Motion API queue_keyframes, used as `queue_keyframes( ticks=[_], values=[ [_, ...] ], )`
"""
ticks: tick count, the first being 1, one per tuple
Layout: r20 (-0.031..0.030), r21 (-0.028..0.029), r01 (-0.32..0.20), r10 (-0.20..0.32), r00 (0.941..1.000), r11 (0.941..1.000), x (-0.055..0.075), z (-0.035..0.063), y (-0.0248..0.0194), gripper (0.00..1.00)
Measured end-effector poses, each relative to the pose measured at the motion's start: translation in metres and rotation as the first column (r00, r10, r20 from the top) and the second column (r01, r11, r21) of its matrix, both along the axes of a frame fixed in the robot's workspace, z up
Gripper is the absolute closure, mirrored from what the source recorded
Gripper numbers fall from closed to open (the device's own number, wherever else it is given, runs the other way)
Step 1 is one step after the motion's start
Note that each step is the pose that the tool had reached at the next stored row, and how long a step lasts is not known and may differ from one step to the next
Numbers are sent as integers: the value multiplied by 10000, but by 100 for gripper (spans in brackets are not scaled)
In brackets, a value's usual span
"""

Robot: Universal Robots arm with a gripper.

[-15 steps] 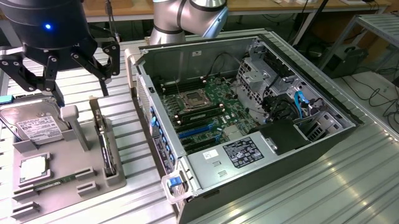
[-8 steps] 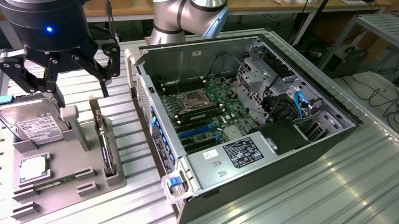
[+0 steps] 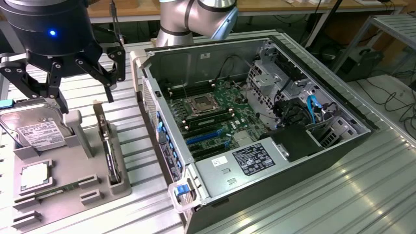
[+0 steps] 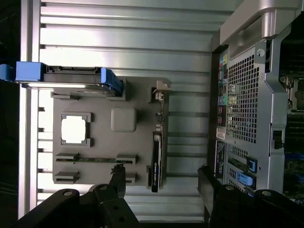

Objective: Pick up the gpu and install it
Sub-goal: 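Pick up the gpu and move the gpu toward the slot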

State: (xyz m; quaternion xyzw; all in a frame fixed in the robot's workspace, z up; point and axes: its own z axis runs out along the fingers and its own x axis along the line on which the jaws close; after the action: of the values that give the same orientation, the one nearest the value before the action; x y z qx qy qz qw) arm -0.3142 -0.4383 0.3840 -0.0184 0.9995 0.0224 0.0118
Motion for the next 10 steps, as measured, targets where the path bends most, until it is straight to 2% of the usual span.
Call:
queue_keyframes(
  ticks=[10],
  values=[
    [0, 0, -25, 25, 10000, 10000, 0, -25, -1, 28]
  ],
)
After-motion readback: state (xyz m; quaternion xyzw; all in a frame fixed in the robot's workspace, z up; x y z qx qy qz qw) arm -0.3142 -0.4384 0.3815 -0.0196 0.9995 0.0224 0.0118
